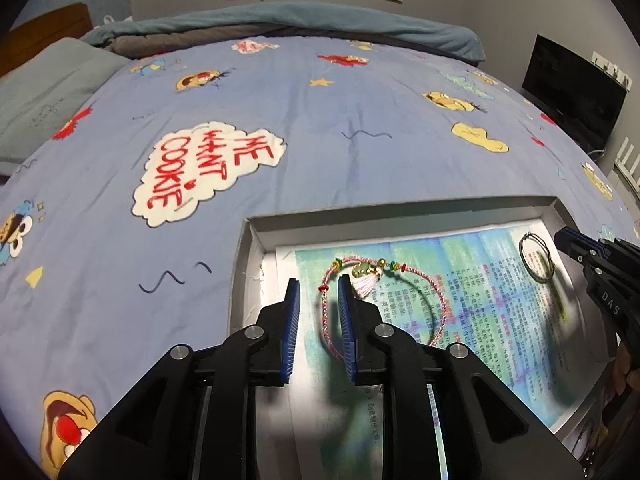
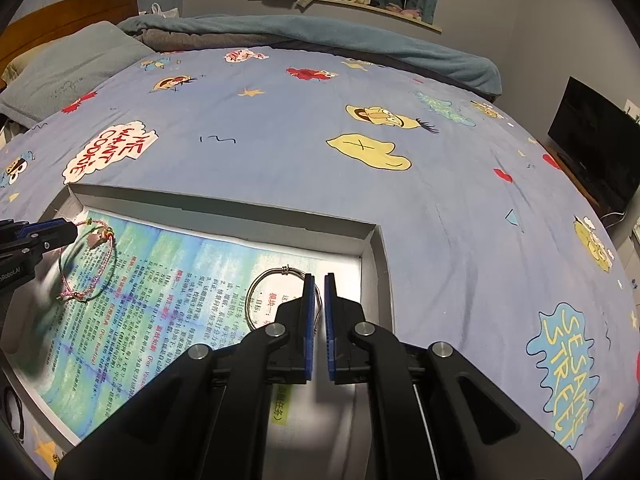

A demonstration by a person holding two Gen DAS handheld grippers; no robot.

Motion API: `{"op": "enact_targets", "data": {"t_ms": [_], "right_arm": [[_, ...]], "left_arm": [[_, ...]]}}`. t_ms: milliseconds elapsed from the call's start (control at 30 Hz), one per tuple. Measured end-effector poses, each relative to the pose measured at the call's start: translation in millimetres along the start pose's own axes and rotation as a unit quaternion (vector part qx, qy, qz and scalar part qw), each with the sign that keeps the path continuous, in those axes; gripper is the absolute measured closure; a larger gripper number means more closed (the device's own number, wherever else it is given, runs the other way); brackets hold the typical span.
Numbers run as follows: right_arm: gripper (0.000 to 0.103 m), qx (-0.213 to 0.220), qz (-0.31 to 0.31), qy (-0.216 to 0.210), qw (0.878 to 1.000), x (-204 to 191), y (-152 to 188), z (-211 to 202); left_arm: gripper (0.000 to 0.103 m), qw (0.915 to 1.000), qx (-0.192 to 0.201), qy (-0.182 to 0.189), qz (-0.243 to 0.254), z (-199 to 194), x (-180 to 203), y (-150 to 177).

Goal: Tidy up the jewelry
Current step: 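Open the left tool to drop the bracelet while the right tool releases the hoop, then move both open tools back from the tray to the jewelry pile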

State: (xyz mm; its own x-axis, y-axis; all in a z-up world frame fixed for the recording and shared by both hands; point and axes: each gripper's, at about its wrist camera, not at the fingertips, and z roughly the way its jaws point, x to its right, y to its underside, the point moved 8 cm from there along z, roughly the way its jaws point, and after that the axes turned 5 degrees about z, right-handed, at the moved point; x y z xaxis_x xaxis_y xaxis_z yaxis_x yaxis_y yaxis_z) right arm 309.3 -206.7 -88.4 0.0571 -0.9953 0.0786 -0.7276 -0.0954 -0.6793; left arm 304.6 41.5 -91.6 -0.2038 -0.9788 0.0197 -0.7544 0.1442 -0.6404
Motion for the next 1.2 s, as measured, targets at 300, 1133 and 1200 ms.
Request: {"op": "enact_targets", "data": {"t_ms": [300,1133,1200], "right_arm": [[0.054,0.025,0.015,-0.006,1.0,4,-7,-16],[0.006,0.132,0.059,-0.057,0.988,20,-25,-160],[0.006,0.137,0.059,-0.054,0.987,21,-24,-170]], "left_arm": [[0.037,0.9993,0.037,-0.009,-0.005,-23,0,-9],[0.012,0.9931,0.114,-0.014,-0.027,-147,1,2],[0.011,0.9923,0.12,-0.009,-0.027,-158,2,2]]}}
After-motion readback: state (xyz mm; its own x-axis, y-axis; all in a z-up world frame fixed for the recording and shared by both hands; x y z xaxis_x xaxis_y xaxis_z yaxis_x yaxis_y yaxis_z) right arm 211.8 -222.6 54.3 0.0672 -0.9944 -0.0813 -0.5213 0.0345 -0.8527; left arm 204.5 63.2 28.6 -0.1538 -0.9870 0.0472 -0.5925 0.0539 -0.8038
